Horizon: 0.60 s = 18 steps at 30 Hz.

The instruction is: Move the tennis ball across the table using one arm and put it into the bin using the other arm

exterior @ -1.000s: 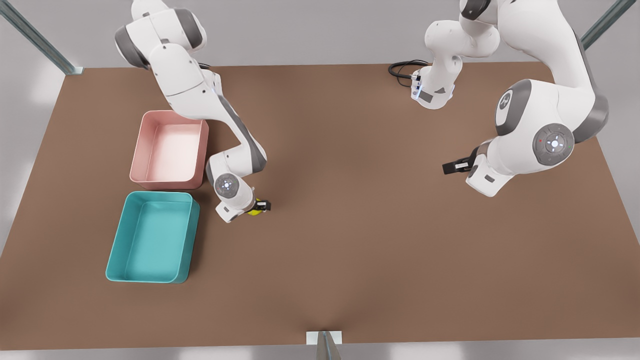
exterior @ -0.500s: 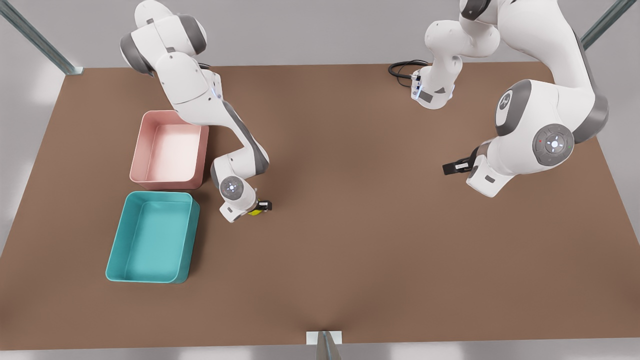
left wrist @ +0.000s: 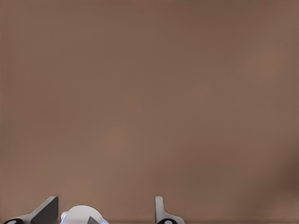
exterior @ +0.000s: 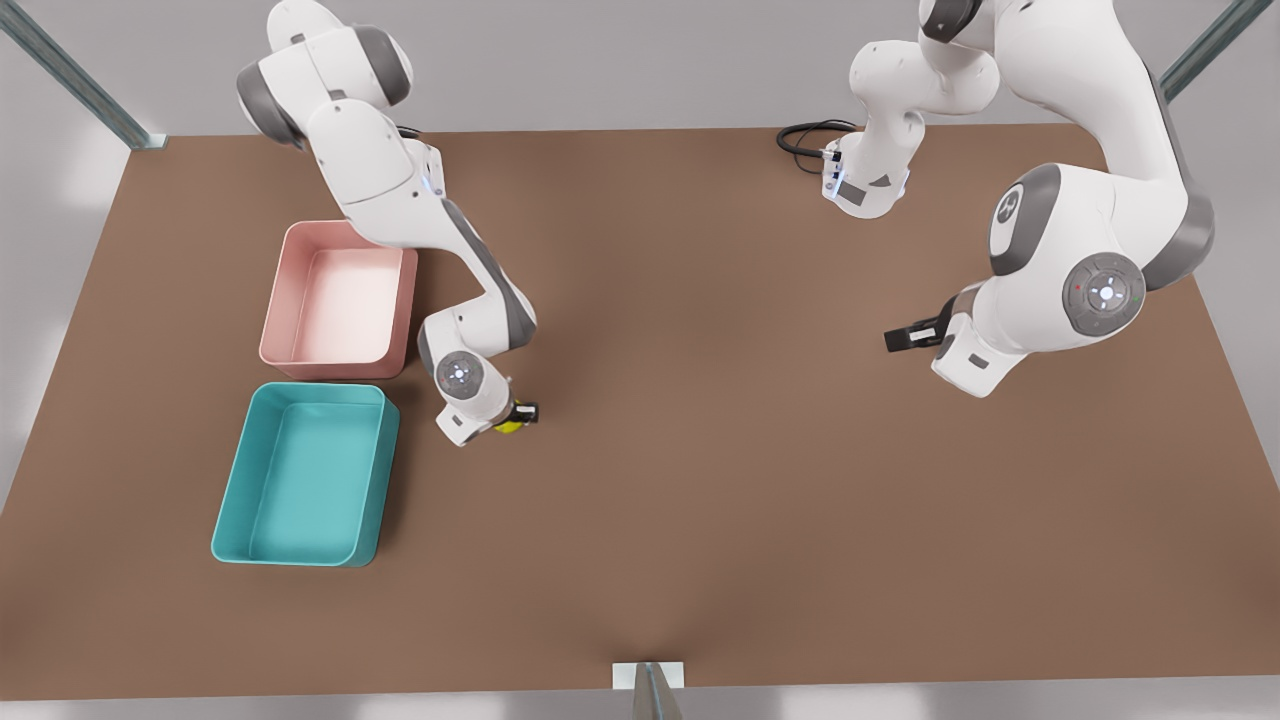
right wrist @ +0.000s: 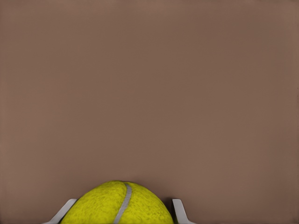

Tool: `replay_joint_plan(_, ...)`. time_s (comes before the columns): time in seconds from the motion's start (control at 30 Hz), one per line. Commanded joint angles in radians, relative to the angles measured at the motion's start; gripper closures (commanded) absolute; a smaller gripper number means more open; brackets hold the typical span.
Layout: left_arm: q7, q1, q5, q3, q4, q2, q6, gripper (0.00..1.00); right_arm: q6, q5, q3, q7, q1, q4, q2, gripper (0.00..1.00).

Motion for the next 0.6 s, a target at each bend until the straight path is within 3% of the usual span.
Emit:
replay_joint_plan(0.0,-0.004,0.000,0.000,0.000,0.000,-0.001,0.000,0.00,-0.013,0.000,-0.001,-0.061,-0.004,0.008,-0.012,0.24)
replay_joint_plan(0.17,-0.004,0.000,-0.001,0.000,0.000,-0.001,-0.002,0.00,-0.124,-0.006,-0.032,-0.357,-0.060,0.075,-0.073,0.24)
replay_joint_plan(0.4,-0.004,-0.002,-0.001,0.000,0.000,-0.001,-0.002,0.00,-0.549,-0.043,-0.035,-0.900,-0.346,0.331,-0.085,0.24)
replay_joint_plan(0.57,0.046,0.032,-0.001,-0.003,0.031,-0.004,-0.029,0.00,-0.578,-0.106,-0.047,-1.015,-0.443,0.355,-0.050,0.24)
